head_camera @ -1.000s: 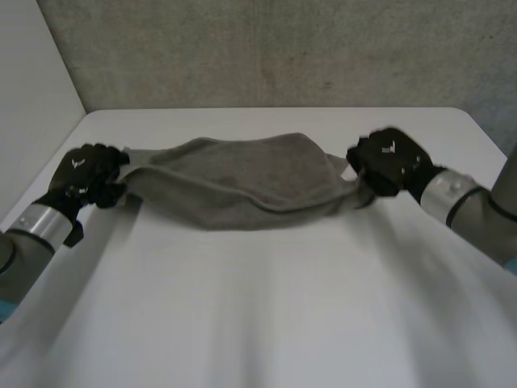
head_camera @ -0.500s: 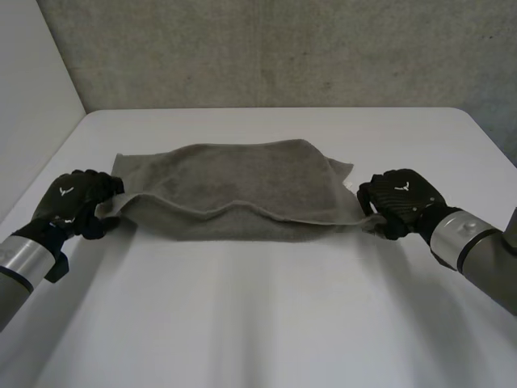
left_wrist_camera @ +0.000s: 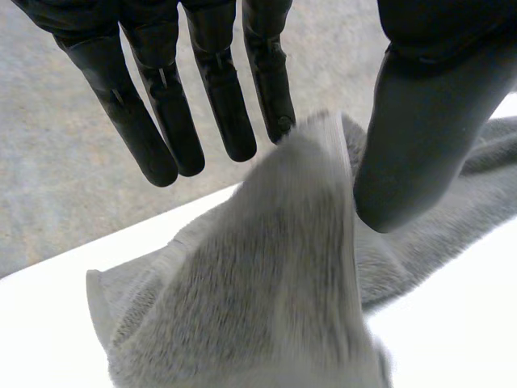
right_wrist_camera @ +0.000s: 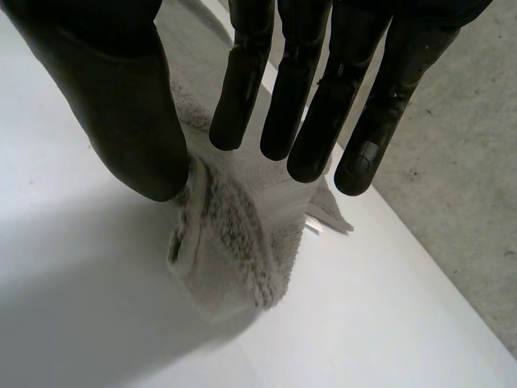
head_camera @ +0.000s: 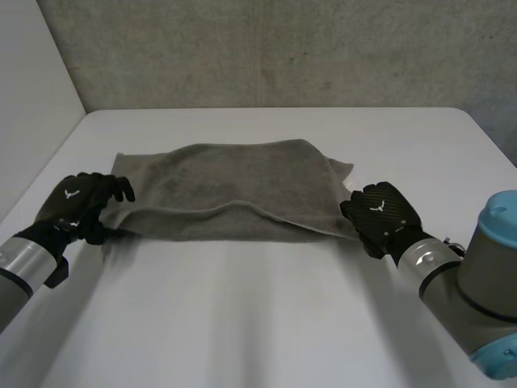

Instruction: Fold the towel.

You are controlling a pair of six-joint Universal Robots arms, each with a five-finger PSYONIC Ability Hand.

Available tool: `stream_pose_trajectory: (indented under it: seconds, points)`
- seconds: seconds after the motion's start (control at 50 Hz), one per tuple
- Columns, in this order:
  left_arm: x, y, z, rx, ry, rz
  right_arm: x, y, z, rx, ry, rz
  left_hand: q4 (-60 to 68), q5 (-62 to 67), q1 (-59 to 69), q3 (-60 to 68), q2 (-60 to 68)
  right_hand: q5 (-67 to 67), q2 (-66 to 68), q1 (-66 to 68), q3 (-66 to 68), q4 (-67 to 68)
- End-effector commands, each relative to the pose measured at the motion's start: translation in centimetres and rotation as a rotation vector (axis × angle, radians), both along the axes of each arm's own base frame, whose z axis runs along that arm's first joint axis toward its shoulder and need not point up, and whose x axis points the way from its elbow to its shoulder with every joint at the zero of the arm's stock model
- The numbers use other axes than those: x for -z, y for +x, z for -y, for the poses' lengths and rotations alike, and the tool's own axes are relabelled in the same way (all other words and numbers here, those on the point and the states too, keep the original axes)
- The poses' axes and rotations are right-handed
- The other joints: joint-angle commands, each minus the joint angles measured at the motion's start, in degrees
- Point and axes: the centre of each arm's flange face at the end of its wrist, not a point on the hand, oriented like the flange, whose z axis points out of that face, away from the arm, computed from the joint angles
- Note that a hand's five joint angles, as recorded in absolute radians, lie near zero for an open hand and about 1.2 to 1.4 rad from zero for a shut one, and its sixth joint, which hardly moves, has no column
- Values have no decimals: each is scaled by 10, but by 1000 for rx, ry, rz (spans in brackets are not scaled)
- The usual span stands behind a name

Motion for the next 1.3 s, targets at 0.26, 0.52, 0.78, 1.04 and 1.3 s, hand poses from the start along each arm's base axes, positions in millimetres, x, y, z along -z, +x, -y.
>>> stream_pose_trajectory:
  seconds: [0.26, 0.52, 0.78, 1.04, 1.3]
  points:
    - [19, -18, -20, -23, 14, 244, 31, 8, 11, 46, -39, -117, -102, -193, -99, -97, -100, 27, 10, 24, 18, 17]
    - [33, -21, -13, -81, 16, 277, 29, 8, 9, 47, -47, -119, -92, -183, -89, -87, -90, 33, 16, 31, 25, 23]
    - [36, -8, 5, -250, -99, 449, 17, -2, 26, 97, -63, -87, 172, 81, 175, 176, 173, 315, 298, 313, 307, 305]
    - [-50, -15, -9, -232, -348, 380, -112, -15, 27, 85, -187, 115, 352, 261, 355, 357, 354, 315, 298, 313, 307, 305]
    - [-182, -14, -22, -233, -397, 225, -233, -47, 35, 83, -141, 51, 352, 261, 355, 357, 354, 315, 298, 313, 307, 305]
